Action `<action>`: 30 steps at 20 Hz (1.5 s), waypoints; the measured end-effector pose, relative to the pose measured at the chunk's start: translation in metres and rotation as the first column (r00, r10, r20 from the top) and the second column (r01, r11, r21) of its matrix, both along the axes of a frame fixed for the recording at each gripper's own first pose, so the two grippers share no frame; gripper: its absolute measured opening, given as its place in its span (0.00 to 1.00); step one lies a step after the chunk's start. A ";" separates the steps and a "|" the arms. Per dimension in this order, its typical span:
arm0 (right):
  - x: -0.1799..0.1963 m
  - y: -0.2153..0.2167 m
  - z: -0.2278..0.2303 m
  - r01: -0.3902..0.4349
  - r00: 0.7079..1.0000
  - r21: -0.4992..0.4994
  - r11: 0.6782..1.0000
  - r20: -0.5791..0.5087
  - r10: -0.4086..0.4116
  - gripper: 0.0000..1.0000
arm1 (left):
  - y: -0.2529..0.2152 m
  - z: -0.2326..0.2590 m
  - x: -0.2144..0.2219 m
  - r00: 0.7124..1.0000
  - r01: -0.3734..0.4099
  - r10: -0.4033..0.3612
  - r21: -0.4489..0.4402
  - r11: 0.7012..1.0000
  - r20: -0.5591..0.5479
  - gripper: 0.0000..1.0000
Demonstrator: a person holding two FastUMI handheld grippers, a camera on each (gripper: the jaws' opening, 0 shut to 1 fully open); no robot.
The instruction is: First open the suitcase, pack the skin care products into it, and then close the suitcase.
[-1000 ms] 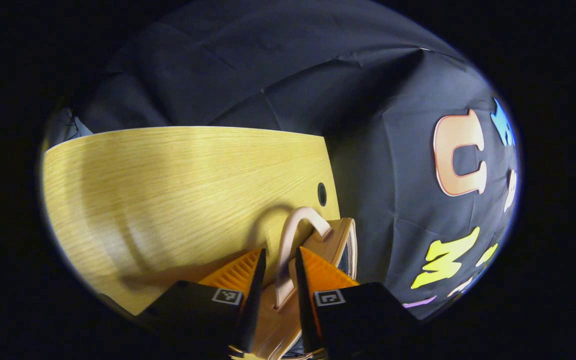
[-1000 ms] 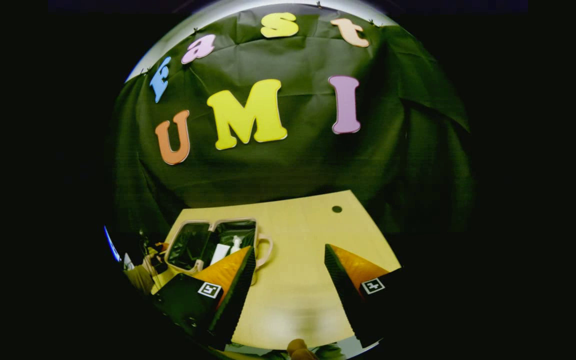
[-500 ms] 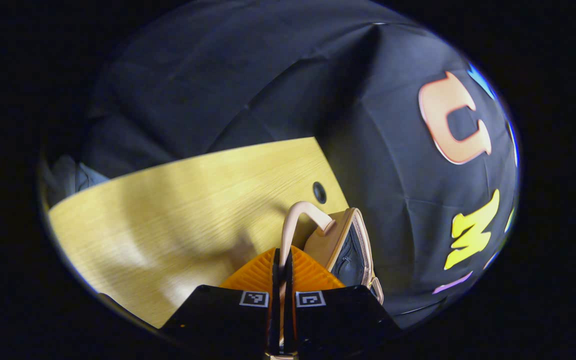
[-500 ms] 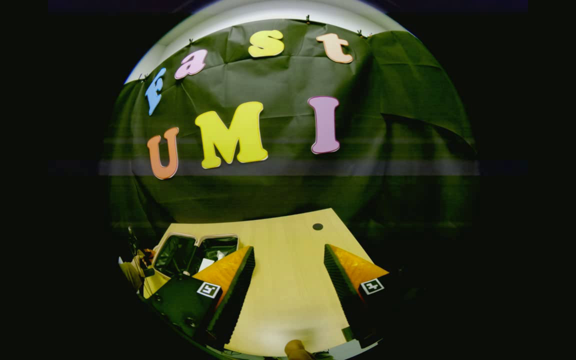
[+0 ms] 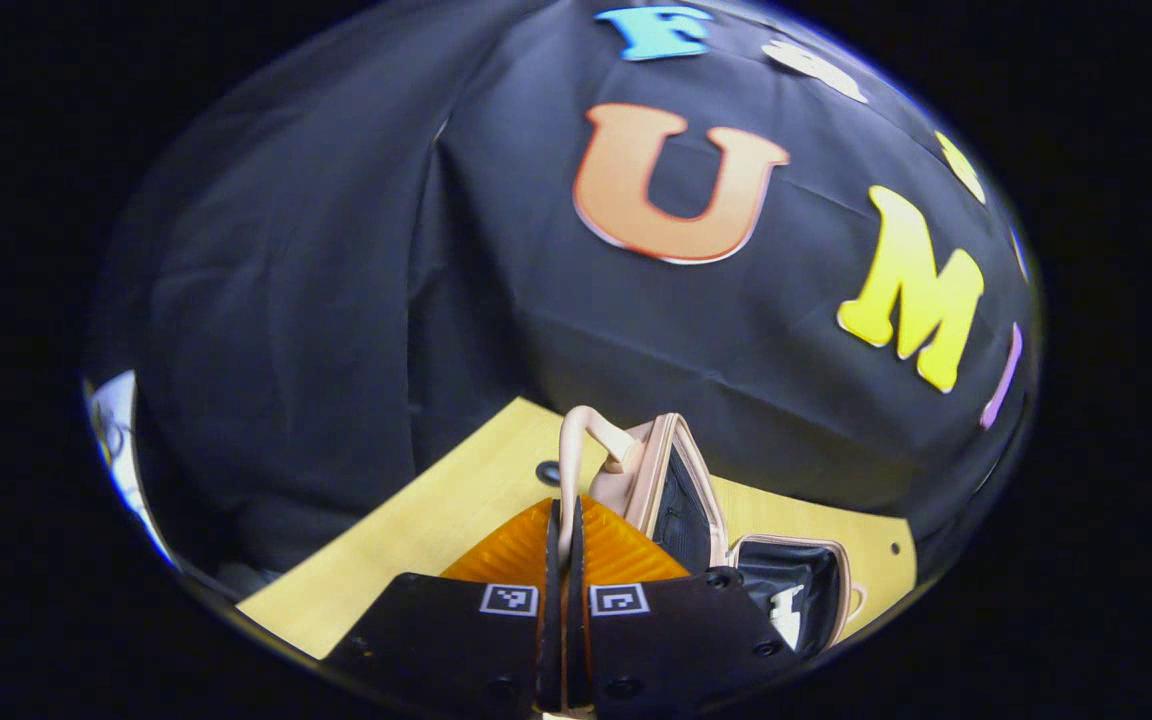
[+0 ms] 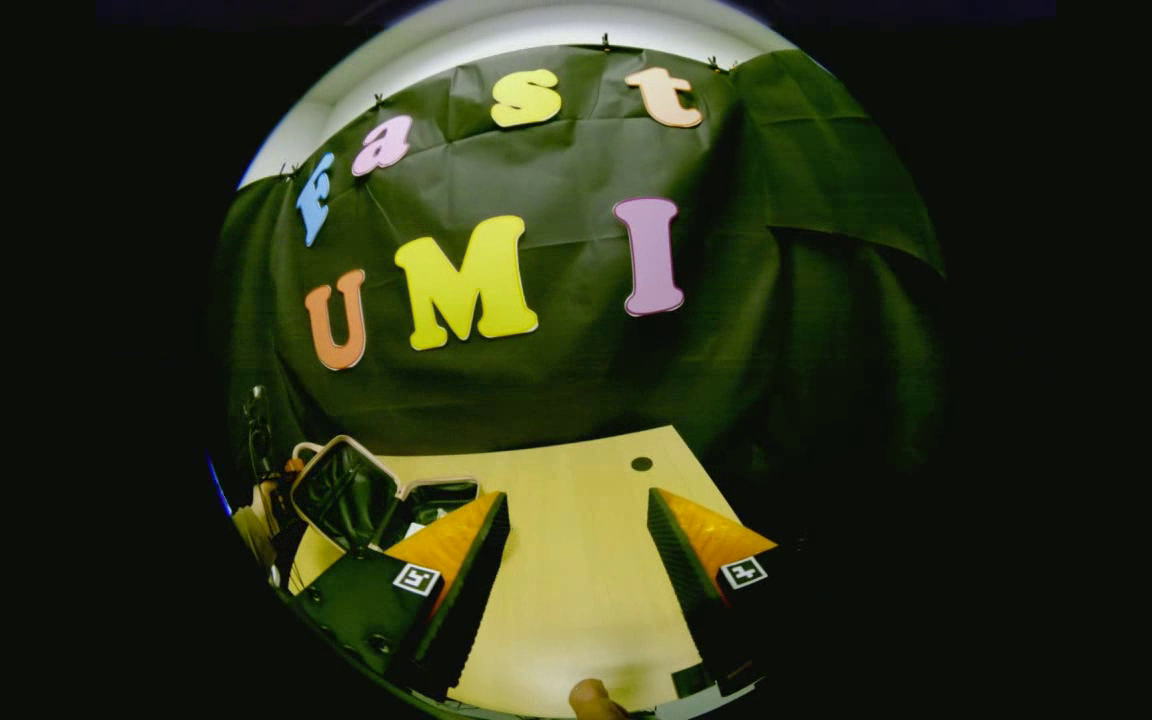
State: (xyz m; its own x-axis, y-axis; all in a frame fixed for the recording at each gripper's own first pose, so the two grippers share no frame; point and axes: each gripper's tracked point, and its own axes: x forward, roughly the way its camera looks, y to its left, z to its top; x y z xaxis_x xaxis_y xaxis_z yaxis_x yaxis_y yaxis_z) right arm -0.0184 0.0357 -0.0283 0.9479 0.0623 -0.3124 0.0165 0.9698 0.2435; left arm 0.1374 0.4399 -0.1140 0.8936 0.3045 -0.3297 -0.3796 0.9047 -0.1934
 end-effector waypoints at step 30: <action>0.015 -0.182 -0.074 -0.075 0.995 -0.009 0.997 -0.059 0.075 0.82 | -0.413 -0.108 0.034 0.891 0.404 -0.196 0.520 0.753 -0.409 0.06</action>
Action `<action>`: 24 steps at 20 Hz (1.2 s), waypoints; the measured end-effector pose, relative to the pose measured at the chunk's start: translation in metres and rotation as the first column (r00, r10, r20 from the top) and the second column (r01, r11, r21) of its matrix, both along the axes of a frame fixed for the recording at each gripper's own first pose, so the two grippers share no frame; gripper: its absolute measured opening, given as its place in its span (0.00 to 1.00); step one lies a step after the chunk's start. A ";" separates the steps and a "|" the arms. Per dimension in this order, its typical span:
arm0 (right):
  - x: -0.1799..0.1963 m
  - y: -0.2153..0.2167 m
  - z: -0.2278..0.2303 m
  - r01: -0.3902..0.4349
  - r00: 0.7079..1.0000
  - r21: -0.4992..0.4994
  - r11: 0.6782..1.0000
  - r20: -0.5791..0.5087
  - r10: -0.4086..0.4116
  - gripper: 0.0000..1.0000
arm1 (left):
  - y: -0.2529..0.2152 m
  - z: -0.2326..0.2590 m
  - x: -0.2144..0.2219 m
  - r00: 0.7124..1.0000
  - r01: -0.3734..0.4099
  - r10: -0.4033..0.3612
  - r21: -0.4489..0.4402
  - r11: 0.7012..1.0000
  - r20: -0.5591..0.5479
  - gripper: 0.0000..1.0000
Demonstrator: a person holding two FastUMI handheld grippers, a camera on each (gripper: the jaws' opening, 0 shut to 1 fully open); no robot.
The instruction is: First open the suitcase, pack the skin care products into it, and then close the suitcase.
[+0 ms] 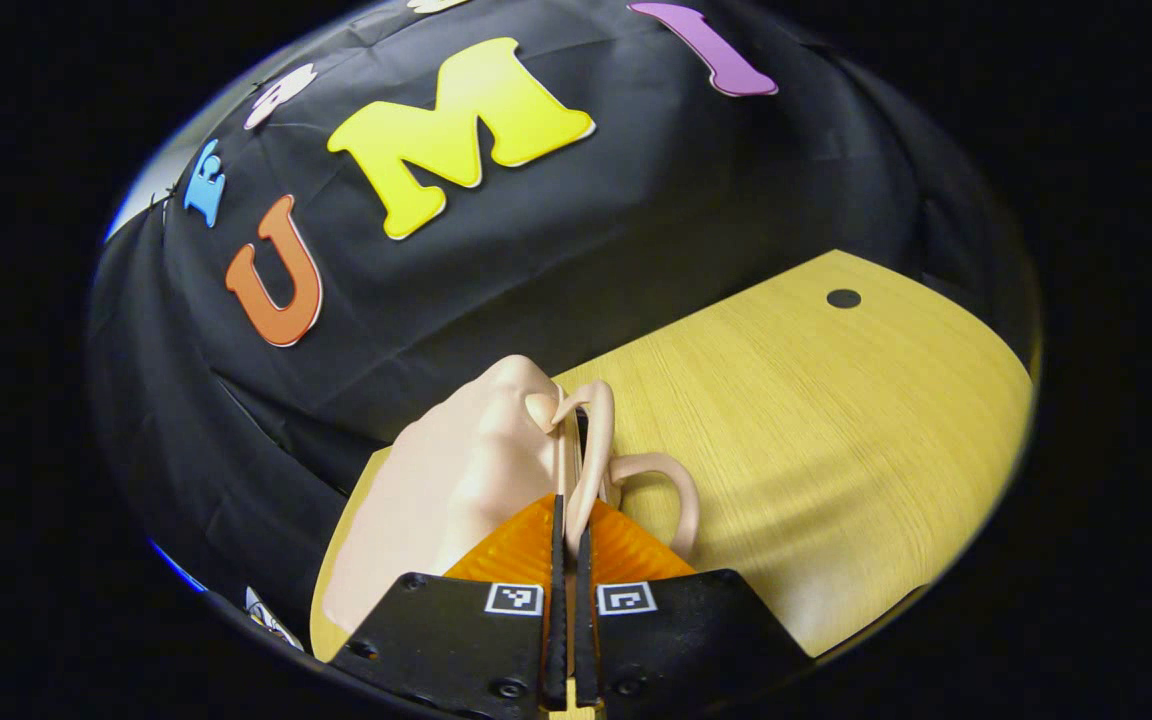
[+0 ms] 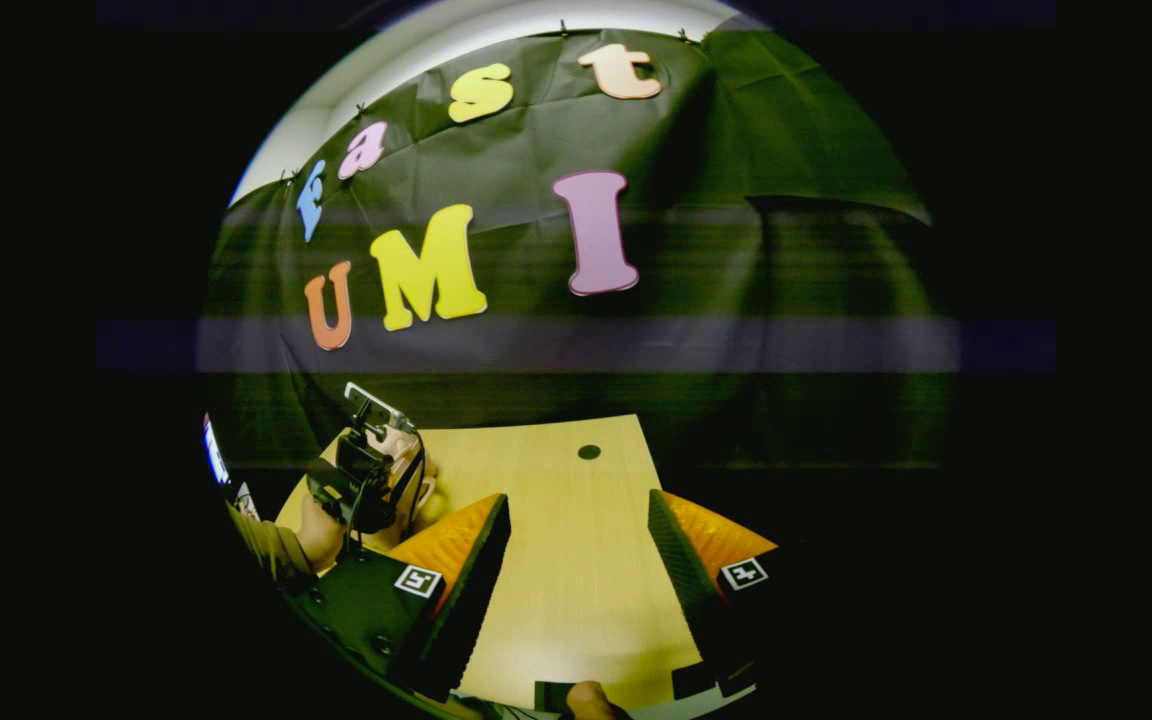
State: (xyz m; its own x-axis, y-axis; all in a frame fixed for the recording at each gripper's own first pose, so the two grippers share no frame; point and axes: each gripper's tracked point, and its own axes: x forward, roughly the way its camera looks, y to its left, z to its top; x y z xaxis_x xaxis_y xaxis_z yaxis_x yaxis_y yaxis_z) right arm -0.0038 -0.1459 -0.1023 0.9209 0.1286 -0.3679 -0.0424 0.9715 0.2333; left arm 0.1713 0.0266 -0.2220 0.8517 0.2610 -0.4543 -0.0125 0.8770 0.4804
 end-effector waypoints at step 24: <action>0.027 0.163 0.130 0.092 0.960 -0.179 0.980 0.279 -0.039 0.80 | 0.014 0.163 -0.079 0.957 0.242 -0.186 -0.260 0.935 0.221 0.98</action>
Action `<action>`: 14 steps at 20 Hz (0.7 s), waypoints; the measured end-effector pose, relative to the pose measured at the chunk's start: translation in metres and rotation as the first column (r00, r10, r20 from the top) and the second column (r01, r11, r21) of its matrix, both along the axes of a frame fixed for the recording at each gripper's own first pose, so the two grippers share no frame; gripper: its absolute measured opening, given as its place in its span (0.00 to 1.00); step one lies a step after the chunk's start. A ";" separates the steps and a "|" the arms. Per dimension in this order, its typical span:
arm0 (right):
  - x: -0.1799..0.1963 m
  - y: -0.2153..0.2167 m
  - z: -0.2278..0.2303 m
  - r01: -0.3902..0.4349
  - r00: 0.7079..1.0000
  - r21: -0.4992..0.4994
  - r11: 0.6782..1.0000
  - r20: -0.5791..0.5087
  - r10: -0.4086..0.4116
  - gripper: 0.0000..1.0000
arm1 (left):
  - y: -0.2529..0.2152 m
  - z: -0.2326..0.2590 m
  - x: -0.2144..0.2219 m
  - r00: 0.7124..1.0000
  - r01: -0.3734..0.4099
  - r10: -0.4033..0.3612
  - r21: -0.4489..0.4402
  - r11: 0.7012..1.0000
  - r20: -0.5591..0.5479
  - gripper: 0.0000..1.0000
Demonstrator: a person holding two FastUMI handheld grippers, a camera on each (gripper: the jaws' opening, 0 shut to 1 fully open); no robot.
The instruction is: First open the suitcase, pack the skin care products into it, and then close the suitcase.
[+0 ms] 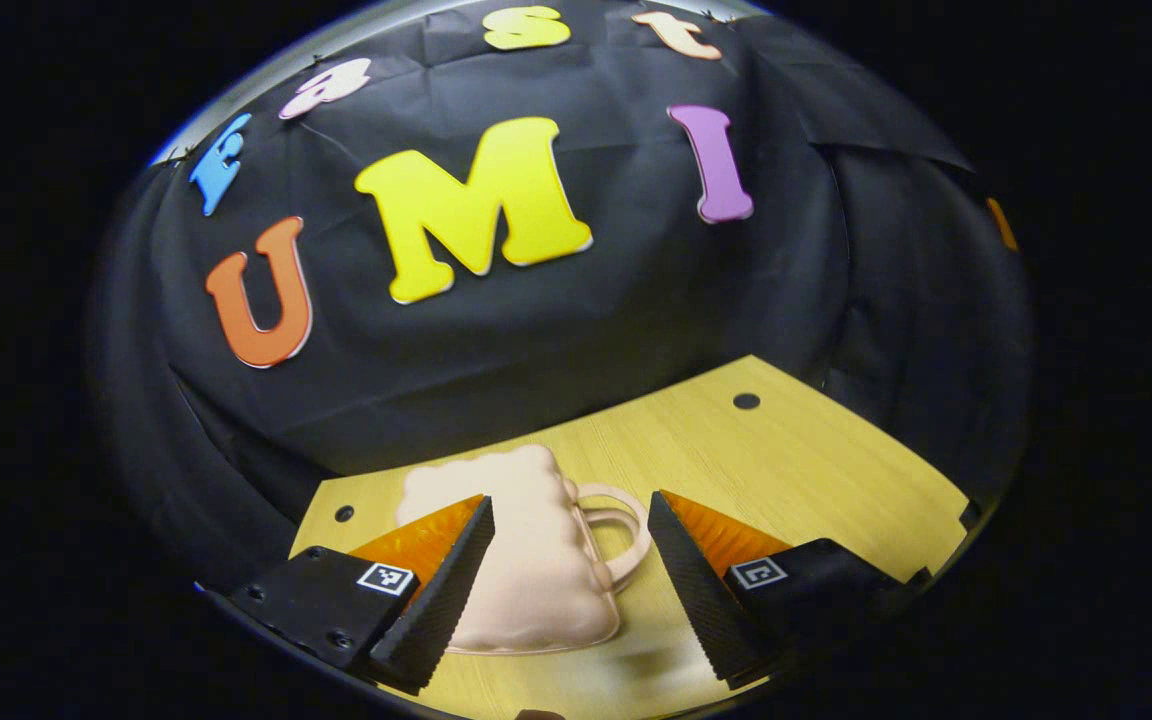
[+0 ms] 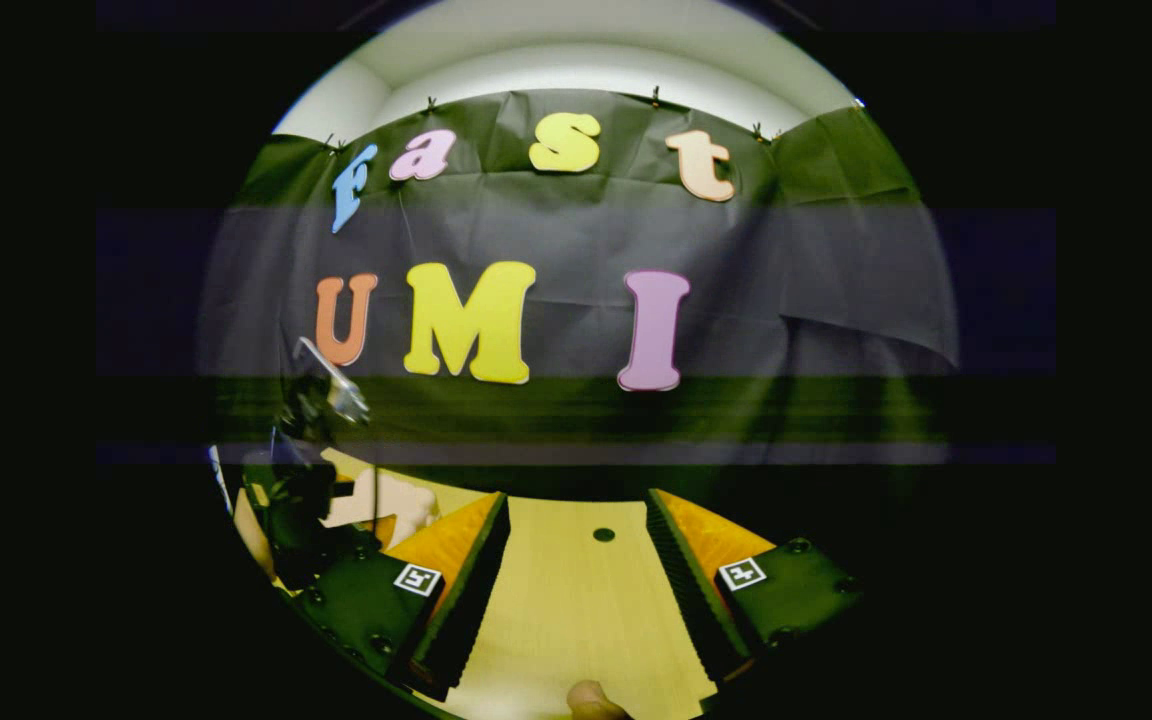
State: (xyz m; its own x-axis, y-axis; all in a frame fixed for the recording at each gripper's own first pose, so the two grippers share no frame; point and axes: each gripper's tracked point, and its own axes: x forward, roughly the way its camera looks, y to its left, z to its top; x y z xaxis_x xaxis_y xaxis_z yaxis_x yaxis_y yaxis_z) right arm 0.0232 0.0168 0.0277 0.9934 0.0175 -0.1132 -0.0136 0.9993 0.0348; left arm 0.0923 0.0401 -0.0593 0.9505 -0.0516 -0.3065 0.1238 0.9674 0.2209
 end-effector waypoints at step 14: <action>-0.001 0.136 0.010 -0.050 0.998 0.038 0.998 -0.032 0.051 0.81 | 0.106 0.121 -0.091 0.966 -0.071 0.140 -0.295 0.953 0.218 0.98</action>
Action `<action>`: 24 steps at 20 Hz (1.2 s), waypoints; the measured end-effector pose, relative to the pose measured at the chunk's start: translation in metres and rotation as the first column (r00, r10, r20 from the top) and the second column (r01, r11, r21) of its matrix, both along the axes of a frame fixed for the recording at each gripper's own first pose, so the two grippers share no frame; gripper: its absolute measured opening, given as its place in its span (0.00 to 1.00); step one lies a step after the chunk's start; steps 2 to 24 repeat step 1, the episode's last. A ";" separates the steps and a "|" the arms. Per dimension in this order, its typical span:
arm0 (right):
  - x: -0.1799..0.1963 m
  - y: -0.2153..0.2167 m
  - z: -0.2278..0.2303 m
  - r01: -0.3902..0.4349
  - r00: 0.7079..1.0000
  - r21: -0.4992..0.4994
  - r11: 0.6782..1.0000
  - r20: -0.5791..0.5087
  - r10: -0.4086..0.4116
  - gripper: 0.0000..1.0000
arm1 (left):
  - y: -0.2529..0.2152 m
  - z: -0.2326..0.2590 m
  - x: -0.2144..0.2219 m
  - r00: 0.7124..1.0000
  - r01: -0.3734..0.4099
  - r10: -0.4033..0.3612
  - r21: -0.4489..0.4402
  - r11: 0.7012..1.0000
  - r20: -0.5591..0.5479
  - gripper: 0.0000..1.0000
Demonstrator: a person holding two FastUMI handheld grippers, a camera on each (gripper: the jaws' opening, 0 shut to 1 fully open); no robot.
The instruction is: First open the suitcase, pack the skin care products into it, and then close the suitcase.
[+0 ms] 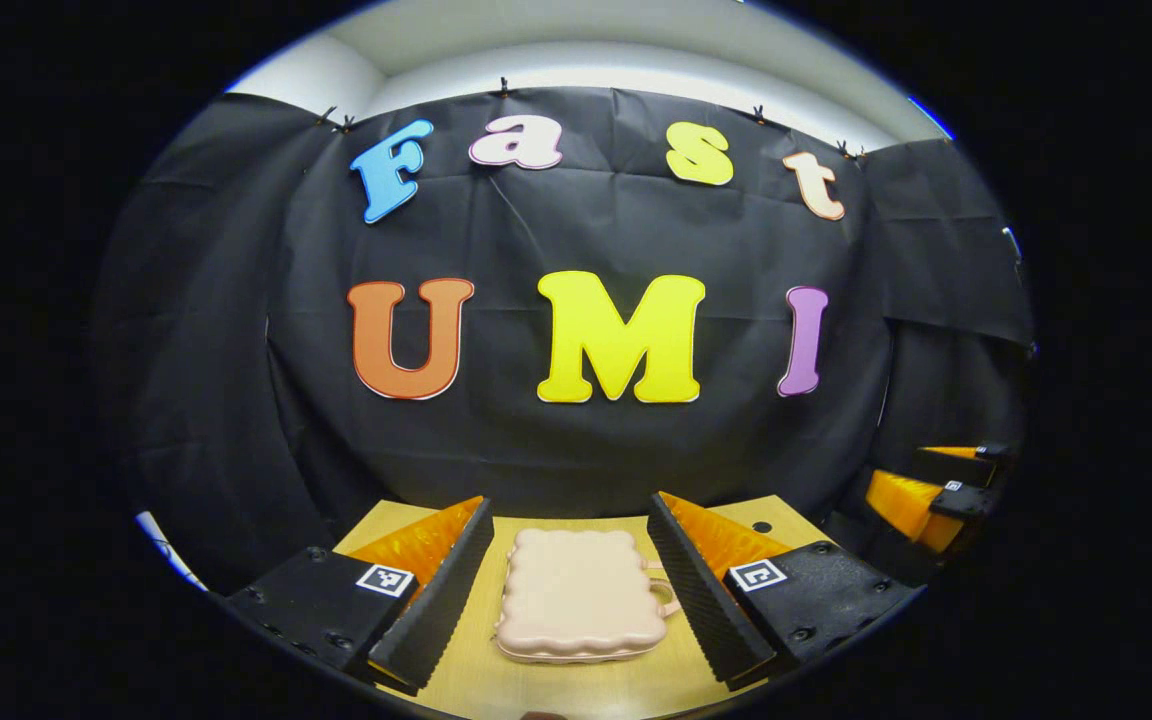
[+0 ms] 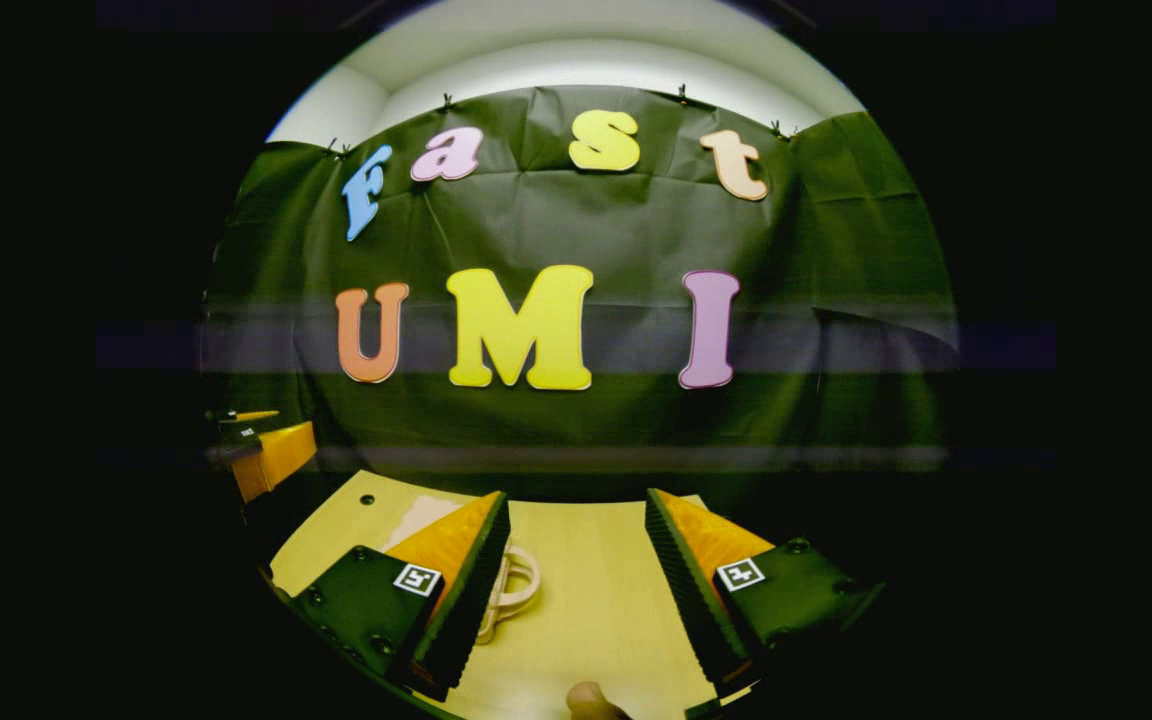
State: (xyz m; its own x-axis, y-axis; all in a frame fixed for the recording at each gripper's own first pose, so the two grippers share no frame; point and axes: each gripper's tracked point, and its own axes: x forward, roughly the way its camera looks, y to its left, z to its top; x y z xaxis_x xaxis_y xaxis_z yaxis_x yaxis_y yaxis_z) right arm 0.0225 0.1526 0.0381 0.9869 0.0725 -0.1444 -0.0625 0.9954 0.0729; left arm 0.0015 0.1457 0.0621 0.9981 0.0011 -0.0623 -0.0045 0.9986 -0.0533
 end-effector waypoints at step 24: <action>-0.002 0.011 0.002 -0.014 1.000 -0.015 1.000 0.007 0.014 0.81 | 0.000 -0.001 0.002 1.000 0.004 -0.004 -0.001 1.000 0.002 0.98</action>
